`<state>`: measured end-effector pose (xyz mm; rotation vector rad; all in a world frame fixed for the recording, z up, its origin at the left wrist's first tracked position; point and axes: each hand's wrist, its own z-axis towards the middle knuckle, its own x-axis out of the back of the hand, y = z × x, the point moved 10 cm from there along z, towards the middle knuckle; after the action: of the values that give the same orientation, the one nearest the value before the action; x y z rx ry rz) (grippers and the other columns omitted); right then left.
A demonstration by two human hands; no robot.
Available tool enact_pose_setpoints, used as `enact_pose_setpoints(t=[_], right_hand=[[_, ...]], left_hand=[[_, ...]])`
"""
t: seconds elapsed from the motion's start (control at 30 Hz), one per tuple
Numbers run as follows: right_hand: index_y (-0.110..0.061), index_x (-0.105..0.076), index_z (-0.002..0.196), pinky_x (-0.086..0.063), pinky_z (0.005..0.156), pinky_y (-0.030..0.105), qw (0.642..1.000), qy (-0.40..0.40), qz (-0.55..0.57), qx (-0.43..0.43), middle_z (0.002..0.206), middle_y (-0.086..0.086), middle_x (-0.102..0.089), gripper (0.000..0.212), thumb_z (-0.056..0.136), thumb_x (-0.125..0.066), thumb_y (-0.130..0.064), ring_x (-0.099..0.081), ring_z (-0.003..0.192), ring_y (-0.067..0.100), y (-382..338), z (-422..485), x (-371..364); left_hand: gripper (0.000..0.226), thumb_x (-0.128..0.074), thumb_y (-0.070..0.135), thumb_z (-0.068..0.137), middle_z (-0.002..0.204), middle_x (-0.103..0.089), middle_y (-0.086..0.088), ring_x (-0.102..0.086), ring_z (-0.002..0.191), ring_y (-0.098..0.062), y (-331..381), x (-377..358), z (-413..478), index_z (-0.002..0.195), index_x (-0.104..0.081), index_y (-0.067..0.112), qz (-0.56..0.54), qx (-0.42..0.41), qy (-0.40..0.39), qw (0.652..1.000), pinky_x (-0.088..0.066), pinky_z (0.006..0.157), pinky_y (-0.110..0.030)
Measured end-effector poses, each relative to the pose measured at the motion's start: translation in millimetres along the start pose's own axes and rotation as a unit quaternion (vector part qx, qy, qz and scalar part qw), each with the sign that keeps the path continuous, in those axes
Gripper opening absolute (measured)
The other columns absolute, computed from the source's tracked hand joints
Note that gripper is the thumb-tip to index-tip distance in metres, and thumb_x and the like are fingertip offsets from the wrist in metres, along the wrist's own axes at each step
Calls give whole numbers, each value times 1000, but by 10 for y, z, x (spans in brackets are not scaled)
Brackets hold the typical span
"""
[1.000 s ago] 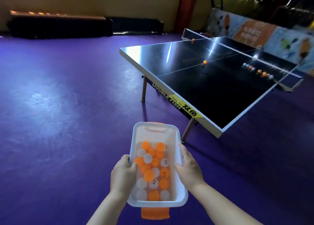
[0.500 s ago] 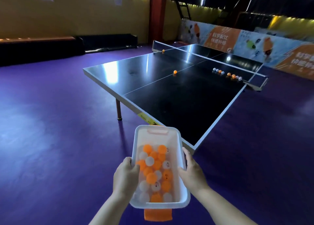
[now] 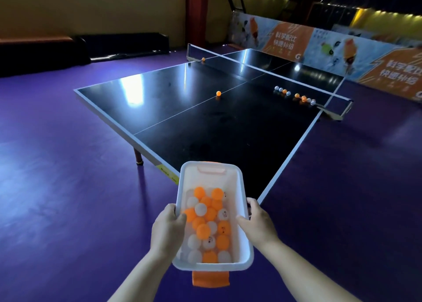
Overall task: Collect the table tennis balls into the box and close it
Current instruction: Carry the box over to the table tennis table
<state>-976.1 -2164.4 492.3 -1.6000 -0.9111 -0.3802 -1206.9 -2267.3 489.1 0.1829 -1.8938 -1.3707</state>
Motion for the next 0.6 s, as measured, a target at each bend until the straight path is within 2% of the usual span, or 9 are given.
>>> enact_pose_setpoints(t=[0.1,0.17,0.43,0.6], right_hand=[[-24,-53,99,-56,60,35,1000,3,-8,-29,86,-7,-65,17,82,-52,-27,-64,72,14,-74,360,-94],[-23,-54,88,-55,64,36,999,6,-15,-40,83,-5,-66,9,81,-53,-29,-65,72,15,-213,610,-187],[-13,-56,81,-53,54,34,996,37,10,-77,74,2,-67,21,78,-54,-34,-66,65,21,-968,1626,-693],[-10,-51,76,-42,49,28,991,60,25,-113,70,3,-62,20,80,-54,-30,-57,57,18,-1098,2172,-816]], left_hand=[[28,-49,11,86,59,-42,2,-35,54,-14,39,-36,414,63,-34,14,-3,-8,-14,1000,-28,49,-29],[31,-49,10,86,58,-39,3,-33,53,-12,68,5,755,61,-32,16,-2,-17,-21,1000,-26,48,-28],[25,-50,15,86,61,-40,-1,-32,55,-15,35,298,2346,67,-34,11,42,-36,-59,997,-26,49,-29],[28,-51,14,86,61,-40,1,-33,55,-15,75,149,3059,64,-33,14,70,-44,-96,992,-25,49,-29]])
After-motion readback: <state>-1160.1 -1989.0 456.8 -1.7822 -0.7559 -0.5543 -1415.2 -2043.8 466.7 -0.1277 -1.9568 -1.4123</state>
